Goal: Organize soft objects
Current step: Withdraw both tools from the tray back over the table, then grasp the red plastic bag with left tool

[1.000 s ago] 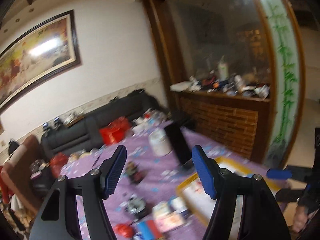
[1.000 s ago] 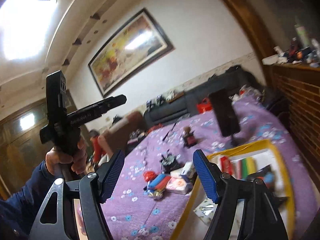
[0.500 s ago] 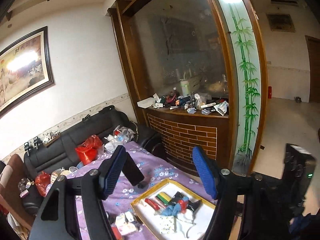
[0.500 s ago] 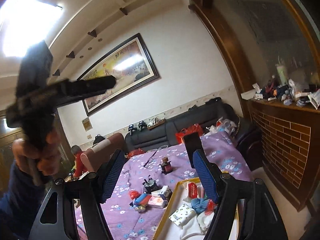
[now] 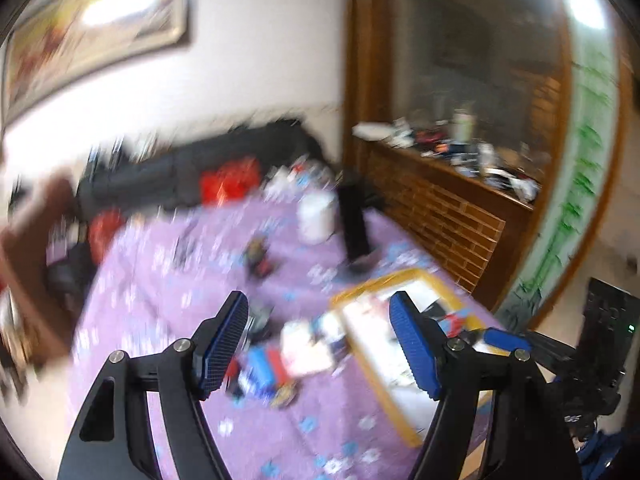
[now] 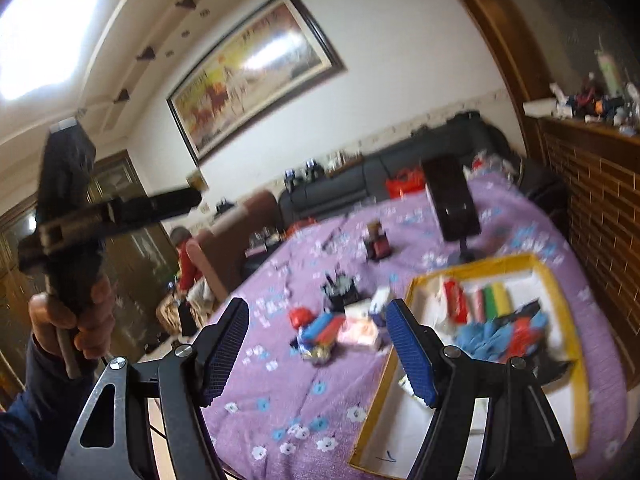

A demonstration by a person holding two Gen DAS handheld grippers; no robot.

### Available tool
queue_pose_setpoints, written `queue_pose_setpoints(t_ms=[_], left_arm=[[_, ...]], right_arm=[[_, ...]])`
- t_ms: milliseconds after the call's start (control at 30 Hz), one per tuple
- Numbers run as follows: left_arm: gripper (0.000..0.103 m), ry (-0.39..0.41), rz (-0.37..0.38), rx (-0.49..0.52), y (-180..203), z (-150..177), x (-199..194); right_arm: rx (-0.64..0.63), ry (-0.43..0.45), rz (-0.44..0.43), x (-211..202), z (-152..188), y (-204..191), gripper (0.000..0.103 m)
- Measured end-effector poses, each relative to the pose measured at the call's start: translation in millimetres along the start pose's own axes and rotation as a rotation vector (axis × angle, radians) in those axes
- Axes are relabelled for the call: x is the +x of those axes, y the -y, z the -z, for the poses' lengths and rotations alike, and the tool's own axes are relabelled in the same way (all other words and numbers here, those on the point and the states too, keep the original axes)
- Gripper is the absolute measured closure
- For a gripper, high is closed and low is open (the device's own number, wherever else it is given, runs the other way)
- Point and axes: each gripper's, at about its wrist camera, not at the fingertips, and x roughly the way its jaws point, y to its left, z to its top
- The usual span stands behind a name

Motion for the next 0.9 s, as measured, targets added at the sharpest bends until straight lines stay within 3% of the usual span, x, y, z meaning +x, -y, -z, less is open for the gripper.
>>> queue_pose_setpoints(t_ms=[200, 333, 600, 667, 767, 900], left_arm=[[0.031, -0.167, -0.074, -0.309, -116, 66, 89], [0.031, -0.247, -0.074, -0.413, -150, 97, 141], [0.034, -0.299, -0.077, -0.447, -171, 102, 213], [0.058, -0.311, -0.066, -0.457, -172, 105, 223], [0.071, -0.319, -0.031, -0.467, -170, 111, 235], [0.073, -0.282, -0.045, -0.426, -163, 117, 218]], right_arm=[[-0.054, -0.150, -0.012, 74, 36, -10, 0.027], [-0.113, -0.245, -0.028, 117, 55, -23, 0.027], [-0.111, -0.266, -0.037, 143, 57, -17, 0.027], [-0.110, -0.283, -0.028, 148, 55, -12, 0.027], [-0.104, -0.301, -0.012, 150, 52, -7, 0.027], [-0.076, -0.325, 0.005, 154, 50, -2, 0.027]])
